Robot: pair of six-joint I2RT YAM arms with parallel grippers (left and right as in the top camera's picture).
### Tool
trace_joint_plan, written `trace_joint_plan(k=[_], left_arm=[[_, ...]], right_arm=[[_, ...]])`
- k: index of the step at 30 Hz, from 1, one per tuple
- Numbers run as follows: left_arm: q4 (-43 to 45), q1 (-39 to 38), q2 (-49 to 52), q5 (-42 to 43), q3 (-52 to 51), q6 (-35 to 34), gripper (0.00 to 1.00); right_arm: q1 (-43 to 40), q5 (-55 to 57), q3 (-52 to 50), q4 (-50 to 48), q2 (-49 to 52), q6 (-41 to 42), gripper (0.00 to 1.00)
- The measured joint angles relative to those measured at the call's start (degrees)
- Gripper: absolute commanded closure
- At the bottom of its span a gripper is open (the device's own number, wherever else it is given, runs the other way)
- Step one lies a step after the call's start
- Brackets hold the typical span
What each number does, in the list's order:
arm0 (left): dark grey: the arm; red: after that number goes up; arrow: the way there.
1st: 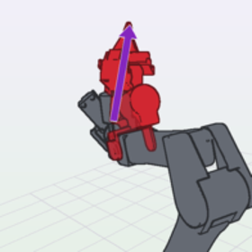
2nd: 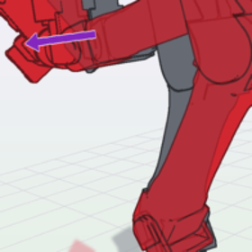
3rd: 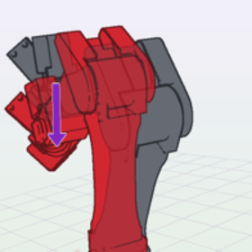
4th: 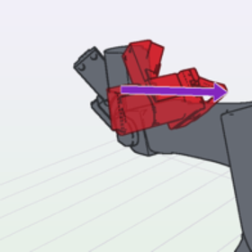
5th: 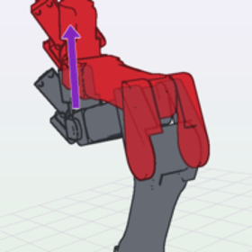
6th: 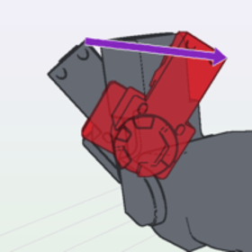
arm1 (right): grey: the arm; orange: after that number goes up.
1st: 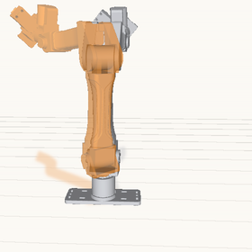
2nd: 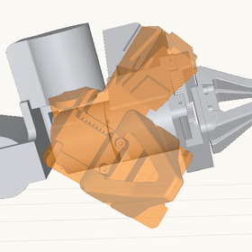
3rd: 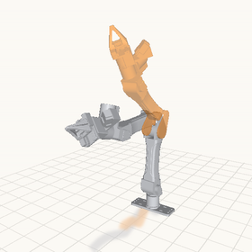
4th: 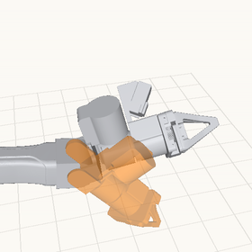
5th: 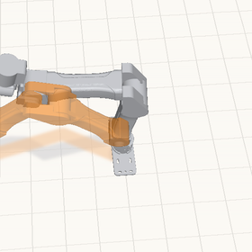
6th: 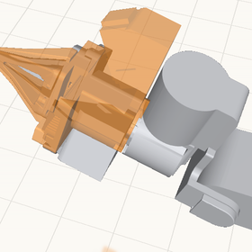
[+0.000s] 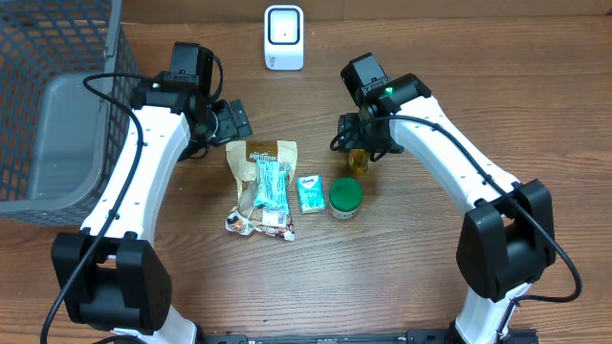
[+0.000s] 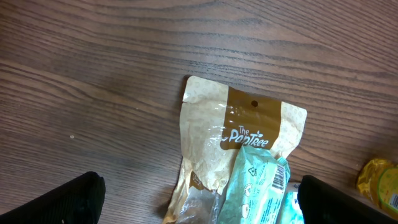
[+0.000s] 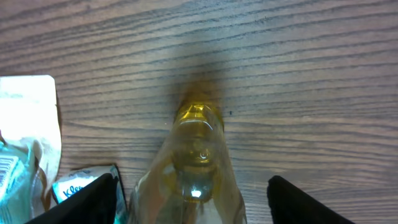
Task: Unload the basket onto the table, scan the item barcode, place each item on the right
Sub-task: 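Move the right gripper over the Vim bottle and lower onto it, then close the right gripper on the Vim bottle and tip it sideways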
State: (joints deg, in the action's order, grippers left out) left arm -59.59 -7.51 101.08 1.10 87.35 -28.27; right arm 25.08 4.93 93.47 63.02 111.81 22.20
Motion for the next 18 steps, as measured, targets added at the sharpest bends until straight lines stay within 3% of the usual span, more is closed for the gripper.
trace_joint_plan(k=[11, 18], left_arm=[[0.0, 0.0, 0.0, 0.0, 0.0, 0.0, 0.0], [0.0, 0.0, 0.0, 0.0, 0.0, 0.0, 0.0]], right_arm=[[0.0, 0.0, 0.0, 0.7, 0.0, 0.0, 0.43], [-0.2, -0.4, 0.0, 0.6, -0.6, 0.0, 0.57]])
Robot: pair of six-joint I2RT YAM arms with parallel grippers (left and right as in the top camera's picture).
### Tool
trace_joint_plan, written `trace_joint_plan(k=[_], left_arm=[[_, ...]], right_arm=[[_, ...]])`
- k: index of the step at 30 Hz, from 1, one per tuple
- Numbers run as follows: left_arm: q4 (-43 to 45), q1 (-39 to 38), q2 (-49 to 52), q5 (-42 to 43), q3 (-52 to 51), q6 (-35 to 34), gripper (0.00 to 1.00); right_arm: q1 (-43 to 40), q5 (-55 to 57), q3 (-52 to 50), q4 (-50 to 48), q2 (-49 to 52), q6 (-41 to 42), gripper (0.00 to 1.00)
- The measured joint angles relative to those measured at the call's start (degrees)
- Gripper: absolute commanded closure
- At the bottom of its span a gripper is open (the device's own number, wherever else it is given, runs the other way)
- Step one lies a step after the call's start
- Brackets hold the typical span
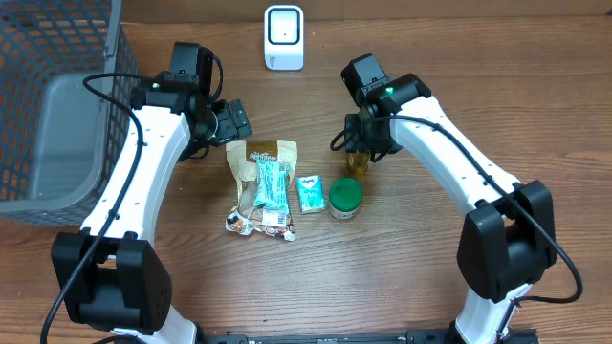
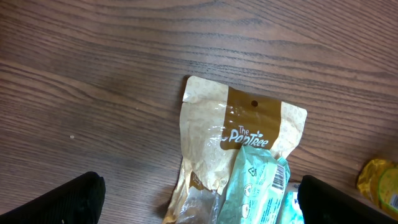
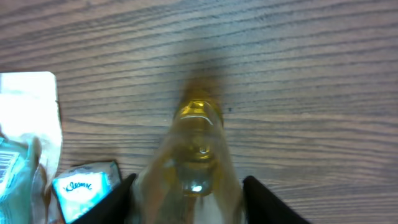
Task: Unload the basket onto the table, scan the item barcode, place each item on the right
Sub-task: 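Close the right gripper on the Vim bottle and tip it sideways, then hold the Vim bottle horizontally and rotate it above the jar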
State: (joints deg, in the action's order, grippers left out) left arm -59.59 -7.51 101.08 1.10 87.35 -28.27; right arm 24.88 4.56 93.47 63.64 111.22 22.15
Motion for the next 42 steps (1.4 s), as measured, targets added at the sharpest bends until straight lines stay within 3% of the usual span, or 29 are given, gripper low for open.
trace_joint_plan(k=[19, 23, 33, 42], left_arm=[[0.0, 0.0, 0.0, 0.0, 0.0, 0.0, 0.0], [0.0, 0.0, 0.0, 0.0, 0.0, 0.0, 0.0], [0.0, 0.0, 0.0, 0.0, 0.0, 0.0, 0.0], [0.0, 0.0, 0.0, 0.0, 0.0, 0.0, 0.0]], right_arm=[[-9.3, -9.7, 0.0, 6.2, -15.2, -0.8, 0.64], [-12.3, -19.6, 0.0, 6.6, -18.6, -1.4, 0.66], [-17.7, -59.4, 0.0, 6.2, -22.0, -8.5, 0.71], [-17.7, -67.8, 0.0, 7.5, -22.0, -9.7, 0.75]])
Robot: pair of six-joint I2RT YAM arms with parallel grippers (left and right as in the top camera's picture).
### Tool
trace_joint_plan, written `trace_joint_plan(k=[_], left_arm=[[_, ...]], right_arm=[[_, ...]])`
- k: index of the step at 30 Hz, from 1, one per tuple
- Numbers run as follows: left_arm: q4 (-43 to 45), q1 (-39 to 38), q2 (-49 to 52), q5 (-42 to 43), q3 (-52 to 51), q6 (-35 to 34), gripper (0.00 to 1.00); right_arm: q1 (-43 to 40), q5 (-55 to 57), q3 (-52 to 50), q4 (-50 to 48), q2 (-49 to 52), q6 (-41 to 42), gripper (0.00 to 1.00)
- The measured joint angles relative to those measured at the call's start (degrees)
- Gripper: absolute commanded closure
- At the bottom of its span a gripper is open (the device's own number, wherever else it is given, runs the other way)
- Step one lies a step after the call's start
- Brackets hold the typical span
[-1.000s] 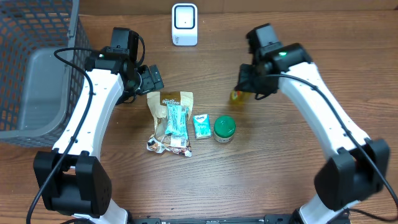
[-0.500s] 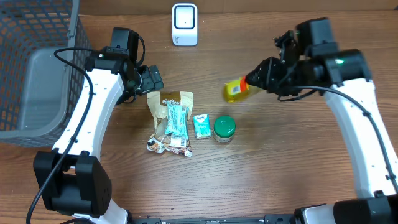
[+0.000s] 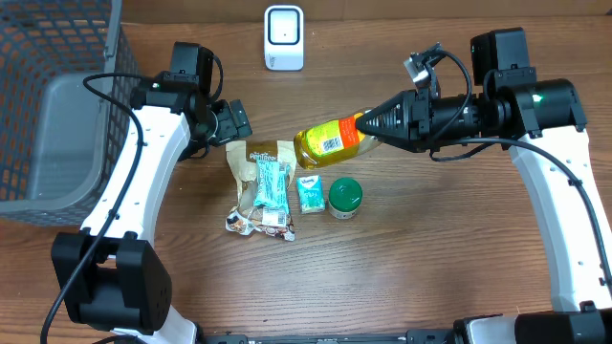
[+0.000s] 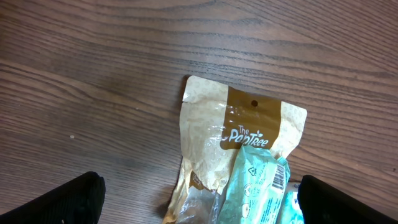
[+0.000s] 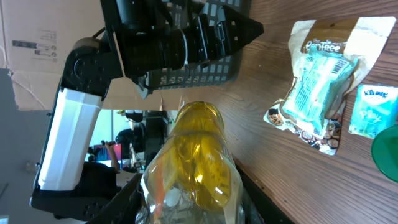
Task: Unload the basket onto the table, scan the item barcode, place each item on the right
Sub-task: 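Hold the Vim bottle horizontally and rotate it above the jar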
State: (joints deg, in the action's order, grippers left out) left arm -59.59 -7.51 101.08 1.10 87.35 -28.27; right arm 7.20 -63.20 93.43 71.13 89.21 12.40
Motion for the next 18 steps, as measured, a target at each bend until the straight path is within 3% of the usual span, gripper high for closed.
trace_joint_plan(k=[18], left_arm=[[0.0, 0.0, 0.0, 0.0, 0.0, 0.0, 0.0]], right_arm=[[0.0, -0.9, 0.0, 0.0, 0.0, -0.4, 0.75]])
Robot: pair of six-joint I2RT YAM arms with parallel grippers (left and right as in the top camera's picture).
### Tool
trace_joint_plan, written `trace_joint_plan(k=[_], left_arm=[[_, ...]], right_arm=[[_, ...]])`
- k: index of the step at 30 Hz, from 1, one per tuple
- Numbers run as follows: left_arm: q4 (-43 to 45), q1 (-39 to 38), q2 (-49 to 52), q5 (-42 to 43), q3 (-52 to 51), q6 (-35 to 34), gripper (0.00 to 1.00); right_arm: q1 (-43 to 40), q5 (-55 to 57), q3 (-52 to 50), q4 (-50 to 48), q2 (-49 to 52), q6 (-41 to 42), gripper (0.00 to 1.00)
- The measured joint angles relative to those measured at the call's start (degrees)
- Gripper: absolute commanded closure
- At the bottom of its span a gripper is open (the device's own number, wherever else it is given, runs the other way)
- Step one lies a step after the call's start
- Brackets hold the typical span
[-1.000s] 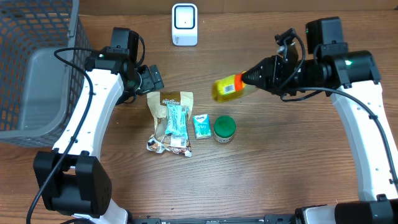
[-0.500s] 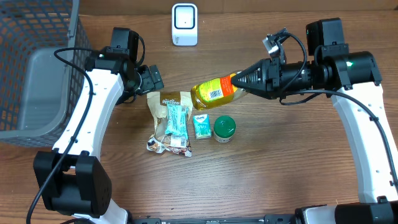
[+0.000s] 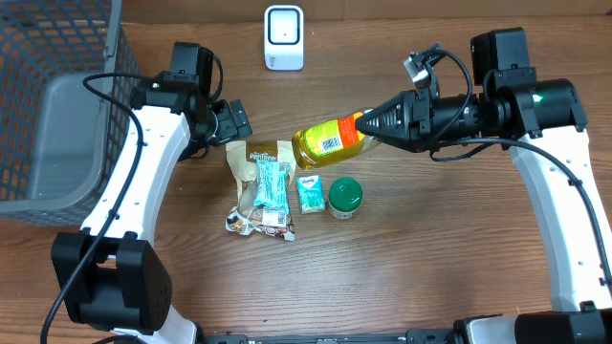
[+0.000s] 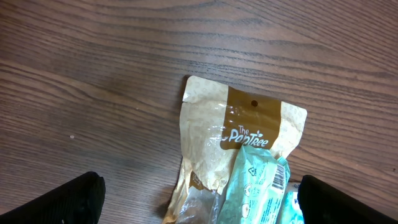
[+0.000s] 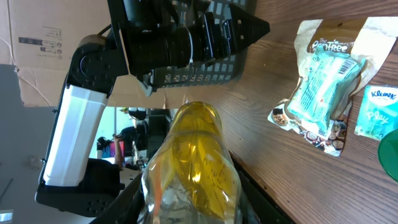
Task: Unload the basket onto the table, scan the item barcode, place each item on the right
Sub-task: 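Hold the Vim bottle horizontally and rotate it above the jar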
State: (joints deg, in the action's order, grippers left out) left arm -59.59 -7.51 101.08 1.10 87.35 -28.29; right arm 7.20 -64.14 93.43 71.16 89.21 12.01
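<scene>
My right gripper [image 3: 368, 124] is shut on the neck end of a yellow bottle [image 3: 329, 140], held level above the table with its white barcode label facing up. In the right wrist view the bottle [image 5: 194, 158] fills the space between the fingers. The white scanner [image 3: 284, 37] stands at the back edge, apart from the bottle. My left gripper [image 3: 236, 119] hangs open just behind the brown snack pouch [image 4: 239, 134], with nothing between its fingers [image 4: 62, 199].
A teal packet [image 3: 271, 183] lies on the snack pouch, with a small tissue pack [image 3: 309, 194] and a green-lidded jar [image 3: 345, 198] to its right. A dark mesh basket [image 3: 57, 105] holding a grey bin fills the left side.
The bottle in my right gripper has shifted very slightly to the left. The left arm and the items on the table have not moved.
My right gripper stood open around the yellow bottle upright on the table beside the jar. Then its fingers were closed in on the bottle. After that it held the bottle level in the air over the table's middle, where it stays now.
</scene>
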Motion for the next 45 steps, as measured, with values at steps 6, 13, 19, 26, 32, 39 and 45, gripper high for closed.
trace_joint_plan(k=[6, 13, 19, 26, 32, 39, 45], left_arm=[[0.0, 0.0, 0.0, 0.0, 0.0, 0.0, 0.0], [0.0, 0.0, 0.0, 0.0, 0.0, 0.0, 0.0], [0.0, 0.0, 0.0, 0.0, 0.0, 0.0, 0.0], [0.0, 0.0, 0.0, 0.0, 0.0, 0.0, 0.0], [0.0, 0.0, 0.0, 0.0, 0.0, 0.0, 0.0], [0.0, 0.0, 0.0, 0.0, 0.0, 0.0, 0.0], [0.0, 0.0, 0.0, 0.0, 0.0, 0.0, 0.0]], right_arm=[[0.0, 0.0, 0.0, 0.0, 0.0, 0.0, 0.76], [0.0, 0.0, 0.0, 5.9, 0.0, -0.1, 0.76], [0.0, -0.1, 0.0, 16.0, 0.0, -4.8, 0.76], [0.0, 0.0, 0.0, 17.3, 0.0, -9.1, 0.77], [0.0, 1.5, 0.0, 15.7, 0.0, -9.8, 0.87], [0.5, 9.7, -0.1, 10.2, 0.0, -8.2, 0.96], [5.6, 23.4, -0.1, 1.1, 0.0, 3.1, 0.96]])
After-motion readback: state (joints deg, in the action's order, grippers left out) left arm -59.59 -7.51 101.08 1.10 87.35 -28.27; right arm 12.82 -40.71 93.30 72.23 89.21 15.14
